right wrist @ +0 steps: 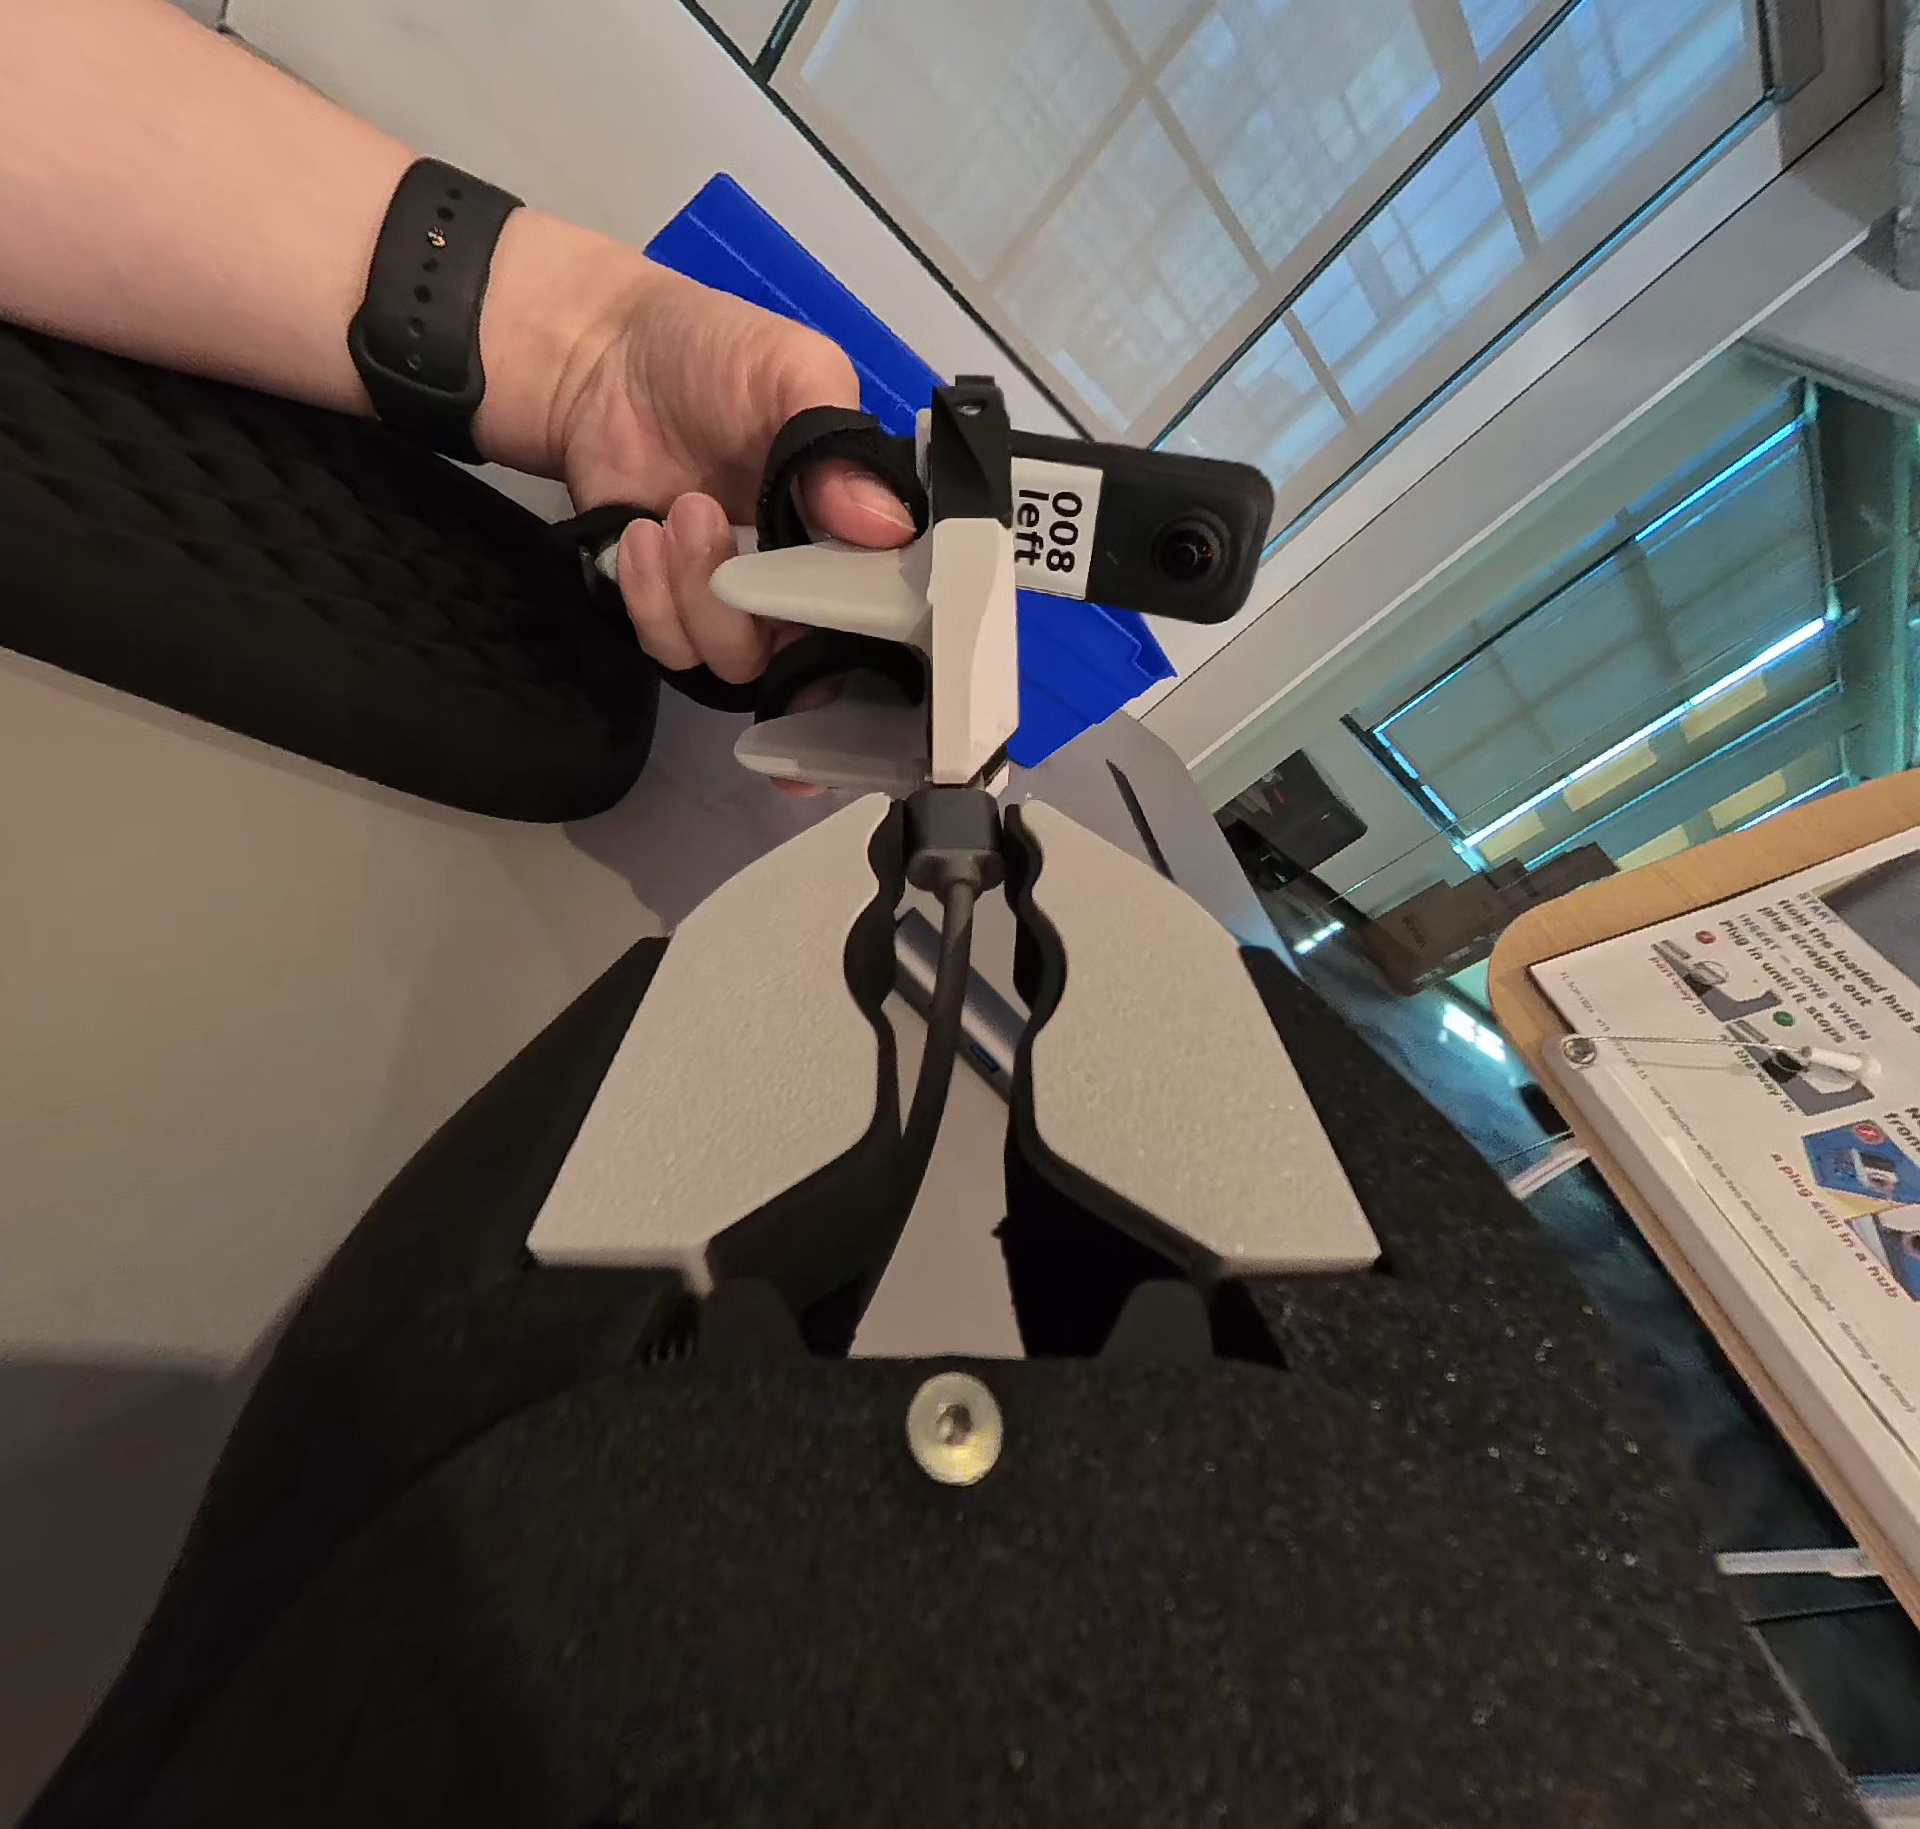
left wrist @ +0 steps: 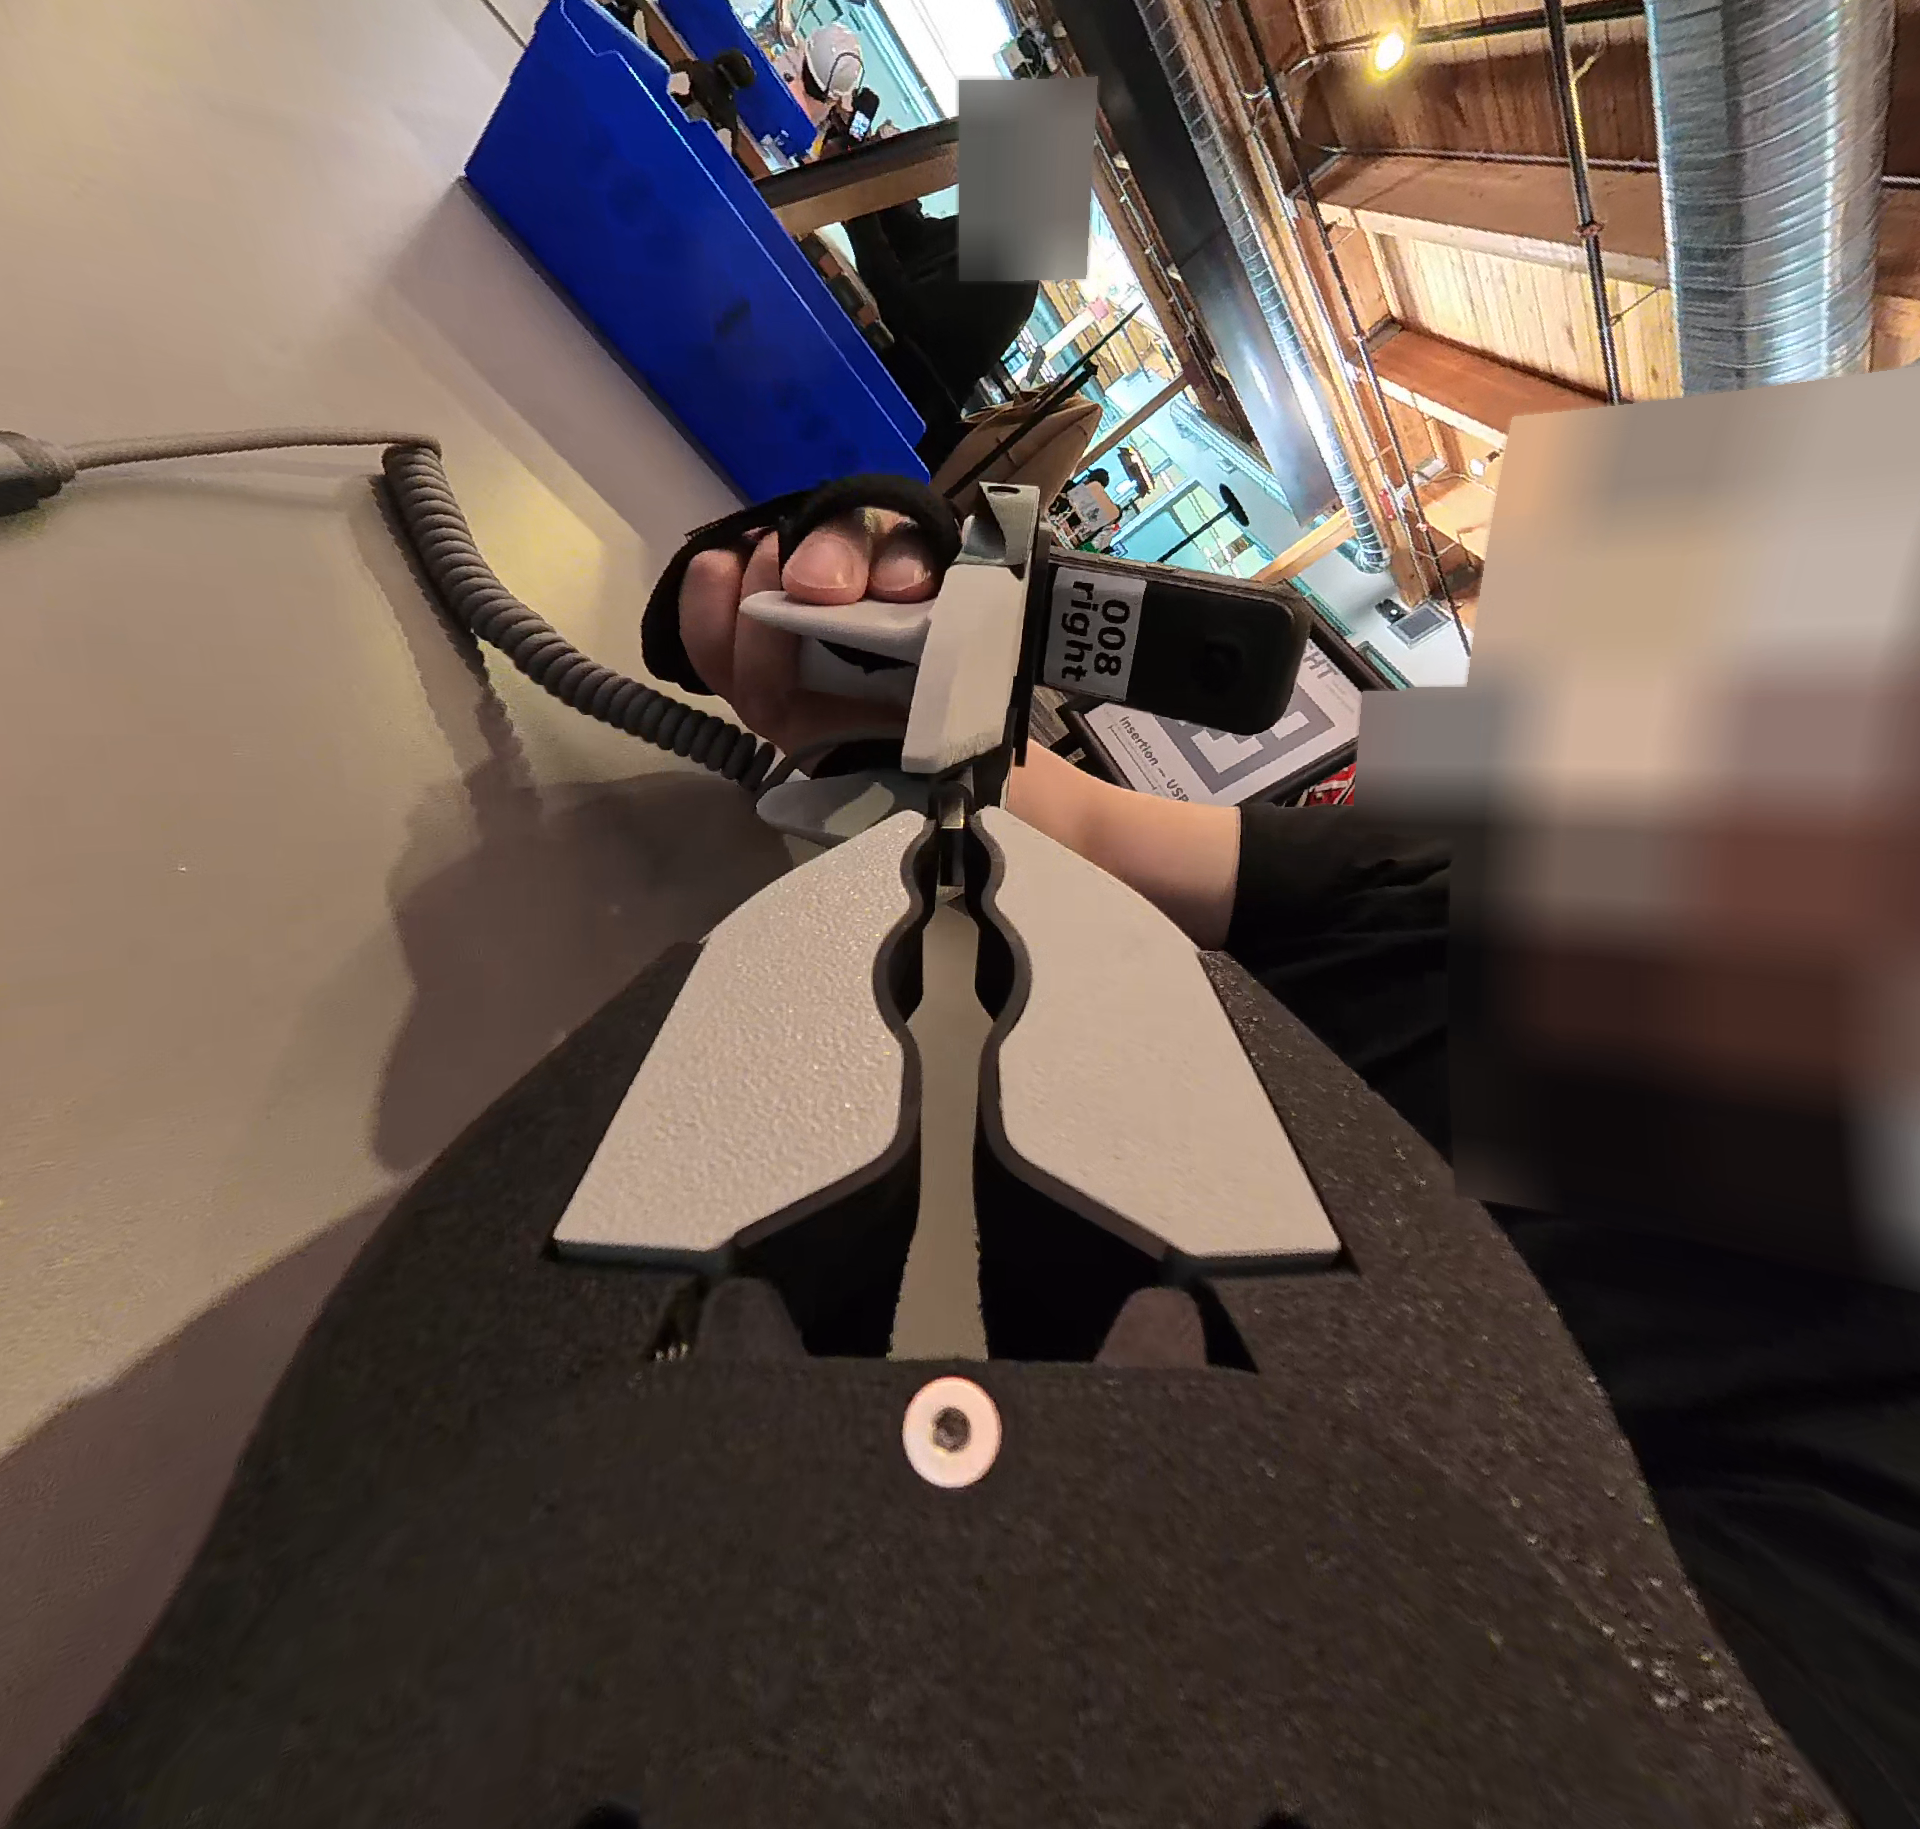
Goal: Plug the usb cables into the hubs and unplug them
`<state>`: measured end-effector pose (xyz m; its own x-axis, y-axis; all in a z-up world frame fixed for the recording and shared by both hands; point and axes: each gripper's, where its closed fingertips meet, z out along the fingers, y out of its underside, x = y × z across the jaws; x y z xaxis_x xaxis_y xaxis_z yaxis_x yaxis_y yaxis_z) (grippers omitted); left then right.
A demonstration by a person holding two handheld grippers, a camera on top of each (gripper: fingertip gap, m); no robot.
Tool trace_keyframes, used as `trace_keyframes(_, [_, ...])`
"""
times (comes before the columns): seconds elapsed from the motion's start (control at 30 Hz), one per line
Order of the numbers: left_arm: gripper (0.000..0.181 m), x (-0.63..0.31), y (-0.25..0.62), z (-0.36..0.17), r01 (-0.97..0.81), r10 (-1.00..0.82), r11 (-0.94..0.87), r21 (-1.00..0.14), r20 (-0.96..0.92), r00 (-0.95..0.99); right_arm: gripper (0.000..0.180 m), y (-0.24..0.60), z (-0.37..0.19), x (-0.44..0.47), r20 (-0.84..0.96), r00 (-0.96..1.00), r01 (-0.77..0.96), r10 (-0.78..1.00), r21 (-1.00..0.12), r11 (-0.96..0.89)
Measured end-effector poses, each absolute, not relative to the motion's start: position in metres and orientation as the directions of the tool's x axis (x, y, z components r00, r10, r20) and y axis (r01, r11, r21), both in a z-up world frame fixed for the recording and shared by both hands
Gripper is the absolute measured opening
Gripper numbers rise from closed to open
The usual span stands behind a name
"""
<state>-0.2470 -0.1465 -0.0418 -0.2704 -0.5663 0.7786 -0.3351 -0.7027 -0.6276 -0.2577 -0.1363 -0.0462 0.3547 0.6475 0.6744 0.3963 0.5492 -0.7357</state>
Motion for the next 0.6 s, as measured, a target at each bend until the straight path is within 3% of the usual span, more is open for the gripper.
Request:
trace_keyframes(0.27, [0.005,-0.247,-0.144,-0.038,-0.314,-0.51,-0.751,-0.58,0.813,-0.282,0.017,-0.133,-0.045,-0.256,0.587,0.37,0.378,0.72,-0.803,0.46])
trace_keyframes(0.4, [0.015,-0.254,-0.127,-0.029,-0.229,-0.529,-0.779,-0.583,0.808,-0.259,0.017,-0.122,-0.043,-0.246,0.544,0.417,0.378,0.728,-0.833,0.405])
trace_keyframes(0.53, [0.014,-0.266,-0.077,-0.042,-0.086,-0.767,-0.641,-0.763,0.633,0.104,0.017,-0.098,-0.052,-0.225,0.469,0.504,0.405,0.725,-0.87,0.281])
trace_keyframes(0.6, [0.016,-0.276,-0.061,-0.051,-0.138,-0.842,-0.51,-0.849,0.459,0.284,0.017,-0.084,-0.057,-0.214,0.383,0.566,0.387,0.731,-0.905,0.174])
